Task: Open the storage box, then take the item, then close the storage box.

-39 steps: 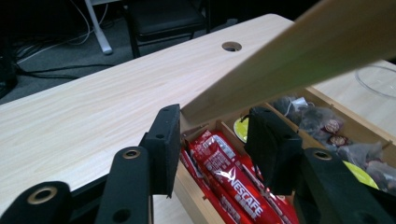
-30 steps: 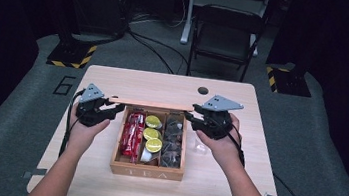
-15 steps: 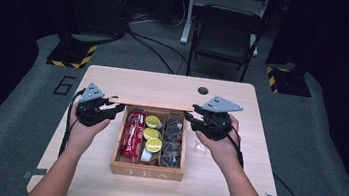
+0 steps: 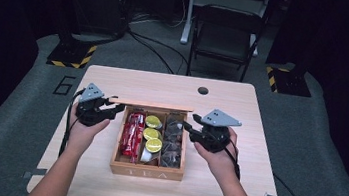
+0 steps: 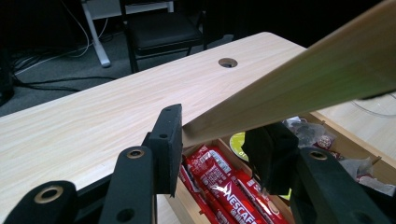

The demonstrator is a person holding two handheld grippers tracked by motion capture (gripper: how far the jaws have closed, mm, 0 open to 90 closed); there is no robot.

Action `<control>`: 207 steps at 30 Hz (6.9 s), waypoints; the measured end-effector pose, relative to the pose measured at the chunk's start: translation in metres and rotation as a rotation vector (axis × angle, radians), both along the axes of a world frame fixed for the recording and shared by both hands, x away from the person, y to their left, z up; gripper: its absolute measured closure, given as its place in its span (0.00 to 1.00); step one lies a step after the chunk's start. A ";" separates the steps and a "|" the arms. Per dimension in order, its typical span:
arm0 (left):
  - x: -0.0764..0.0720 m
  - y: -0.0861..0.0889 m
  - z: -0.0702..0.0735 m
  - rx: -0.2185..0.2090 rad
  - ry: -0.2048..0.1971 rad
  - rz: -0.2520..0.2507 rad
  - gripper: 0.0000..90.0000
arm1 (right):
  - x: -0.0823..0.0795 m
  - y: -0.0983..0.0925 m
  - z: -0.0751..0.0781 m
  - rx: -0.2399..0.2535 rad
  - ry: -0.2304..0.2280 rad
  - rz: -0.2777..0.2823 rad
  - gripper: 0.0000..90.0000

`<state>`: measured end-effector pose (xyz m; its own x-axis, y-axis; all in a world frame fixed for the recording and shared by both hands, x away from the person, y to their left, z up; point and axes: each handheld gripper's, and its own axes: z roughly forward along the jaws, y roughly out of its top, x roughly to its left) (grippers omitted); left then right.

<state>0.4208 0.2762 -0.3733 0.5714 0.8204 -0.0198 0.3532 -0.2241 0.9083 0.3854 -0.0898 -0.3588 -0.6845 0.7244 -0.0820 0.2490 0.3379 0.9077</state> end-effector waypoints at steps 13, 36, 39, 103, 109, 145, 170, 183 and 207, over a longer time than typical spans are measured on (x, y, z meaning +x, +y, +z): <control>-0.002 -0.001 0.000 0.015 0.002 0.004 0.63 | -0.024 0.012 -0.036 -0.032 0.015 0.036 0.63; -0.006 -0.002 -0.003 0.014 -0.001 0.005 0.62 | -0.017 0.016 -0.064 -0.010 0.083 0.057 0.63; -0.006 -0.002 -0.004 0.012 -0.001 0.005 0.62 | -0.017 0.020 -0.072 -0.020 0.109 0.071 0.62; -0.006 -0.002 -0.004 0.019 -0.003 0.002 0.62 | -0.015 0.041 -0.094 -0.076 0.219 0.158 0.87; -0.006 -0.002 -0.004 0.021 -0.001 0.000 0.62 | -0.016 0.037 -0.084 -0.055 0.205 0.149 0.87; -0.015 -0.001 -0.004 0.024 -0.014 -0.008 0.62 | -0.003 -0.017 -0.050 0.026 0.119 0.011 0.87; -0.030 0.001 0.002 0.029 -0.032 -0.017 0.64 | 0.019 -0.042 -0.048 0.029 0.104 -0.090 0.88; -0.030 0.001 0.002 0.026 -0.032 -0.015 0.64 | 0.032 -0.046 -0.065 0.001 0.143 -0.134 0.87; -0.030 0.001 0.002 0.022 -0.027 -0.017 0.64 | 0.038 -0.043 -0.076 -0.045 0.171 -0.164 0.80</control>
<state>0.3905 0.2774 -0.3709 0.5855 0.8105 0.0142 0.3242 -0.2502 0.9123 0.4236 -0.1331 -0.4351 -0.5644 0.8254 -0.0097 0.4528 0.3194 0.8324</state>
